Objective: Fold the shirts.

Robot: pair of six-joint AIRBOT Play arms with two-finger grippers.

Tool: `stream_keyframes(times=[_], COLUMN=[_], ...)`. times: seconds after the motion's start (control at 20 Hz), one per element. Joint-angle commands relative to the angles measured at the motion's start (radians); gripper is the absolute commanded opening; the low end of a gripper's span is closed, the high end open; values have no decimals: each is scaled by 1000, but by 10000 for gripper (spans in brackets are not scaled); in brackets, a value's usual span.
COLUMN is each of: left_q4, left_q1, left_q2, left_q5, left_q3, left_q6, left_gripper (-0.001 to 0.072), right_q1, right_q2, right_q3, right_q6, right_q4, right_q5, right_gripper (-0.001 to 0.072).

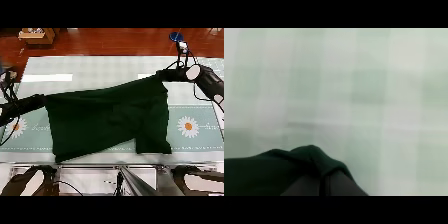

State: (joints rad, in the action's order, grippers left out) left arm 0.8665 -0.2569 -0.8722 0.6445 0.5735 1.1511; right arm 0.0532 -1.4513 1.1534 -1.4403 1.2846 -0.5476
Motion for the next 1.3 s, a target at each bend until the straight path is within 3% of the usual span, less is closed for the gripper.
stream_keyframes(times=[0.0,0.4,0.45,0.5,0.55,0.6,0.7,0.75,0.85,0.95,1.05,1.15,1.25], left_q4=[-95,-100,-100,-96,-90,-64,43,81,96,96,108,115,114], left_q1=[10,117,114,100,69,24,-106,-183,-322,-400,-424,-422,-422], left_q2=[-29,-134,-130,-119,-100,-77,-25,-8,-3,-6,-4,-3,-3], left_q5=[-208,-270,-270,-264,-237,-179,58,217,522,743,861,899,912], left_q3=[-1,-1,1,10,27,55,124,149,151,105,37,-35,-102], left_q6=[-6,-51,-51,-51,-51,-51,-45,-4,124,156,156,158,163], left_gripper=[24,34,105,242,390,464,488,488,488,488,488,491,639], right_q1=[0,0,0,-2,-10,-23,-66,-96,-157,-225,-296,-365,-422], right_q2=[-10,-9,-5,10,38,74,163,205,257,262,252,251,251], right_q3=[0,0,0,0,1,1,1,1,1,-1,-20,-60,-103], right_q6=[-28,-30,-30,-24,-16,-16,-17,-18,-18,-18,-13,-12,37], right_q4=[4,32,33,40,64,112,245,304,401,446,443,385,279], right_q5=[134,177,173,173,164,152,81,15,-156,-323,-403,-397,-386], right_gripper=[20,22,23,81,237,358,377,414,421,421,422,422,425])
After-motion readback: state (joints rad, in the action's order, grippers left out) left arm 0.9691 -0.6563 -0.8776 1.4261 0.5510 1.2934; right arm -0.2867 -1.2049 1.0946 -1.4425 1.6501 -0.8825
